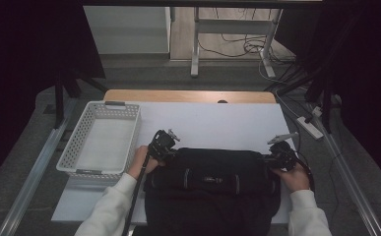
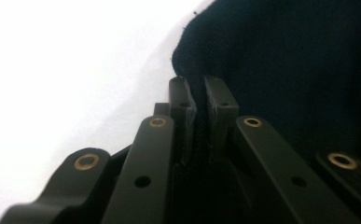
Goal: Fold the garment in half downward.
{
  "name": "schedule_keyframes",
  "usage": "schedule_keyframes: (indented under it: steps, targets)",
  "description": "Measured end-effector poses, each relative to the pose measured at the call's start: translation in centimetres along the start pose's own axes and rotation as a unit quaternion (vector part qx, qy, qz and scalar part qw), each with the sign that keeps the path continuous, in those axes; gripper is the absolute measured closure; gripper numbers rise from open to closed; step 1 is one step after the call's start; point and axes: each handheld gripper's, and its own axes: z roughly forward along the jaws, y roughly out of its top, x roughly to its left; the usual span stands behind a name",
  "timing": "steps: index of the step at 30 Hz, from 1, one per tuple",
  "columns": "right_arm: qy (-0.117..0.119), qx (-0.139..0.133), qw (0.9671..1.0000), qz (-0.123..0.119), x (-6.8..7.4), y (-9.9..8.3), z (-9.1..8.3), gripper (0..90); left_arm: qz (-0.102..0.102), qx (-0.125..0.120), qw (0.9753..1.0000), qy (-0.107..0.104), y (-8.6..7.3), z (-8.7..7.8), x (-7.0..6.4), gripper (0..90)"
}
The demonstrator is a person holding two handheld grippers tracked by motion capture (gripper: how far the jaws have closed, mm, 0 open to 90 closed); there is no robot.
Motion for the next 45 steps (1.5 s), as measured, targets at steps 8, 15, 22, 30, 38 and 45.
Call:
schedule_keyframes:
  steps: [8,15,22,30,38,45]
  targets:
    - [-0.036,-0.049,0.9981,0.001,0.1,0.3,-1.4,74.8,-0.009,-0.047,0.9988,0.014,0.2,-1.4,0.2,82.6]
    - [-0.050,-0.068,0.9964,0.001,0.1,0.5,-1.9,74.8,-0.014,-0.063,0.9977,0.018,0.2,-1.6,0.5,82.7]
    - [-0.056,-0.091,0.9942,0.012,0.1,0.6,-2.4,74.8,-0.016,-0.081,0.9963,0.025,0.4,-2.2,0.7,82.7]
    - [-0.068,-0.095,0.9930,0.016,0.2,1.4,-1.9,74.8,-0.020,-0.083,0.9959,0.031,0.6,-2.1,1.1,82.8]
    - [-0.066,-0.110,0.9914,0.026,0.1,1.7,-2.4,74.9,-0.026,-0.097,0.9944,0.033,0.9,-2.4,1.3,82.9]
    - [-0.066,-0.115,0.9908,0.026,0.0,1.8,-2.5,74.9,-0.028,-0.106,0.9934,0.034,0.9,-2.8,1.2,82.9]
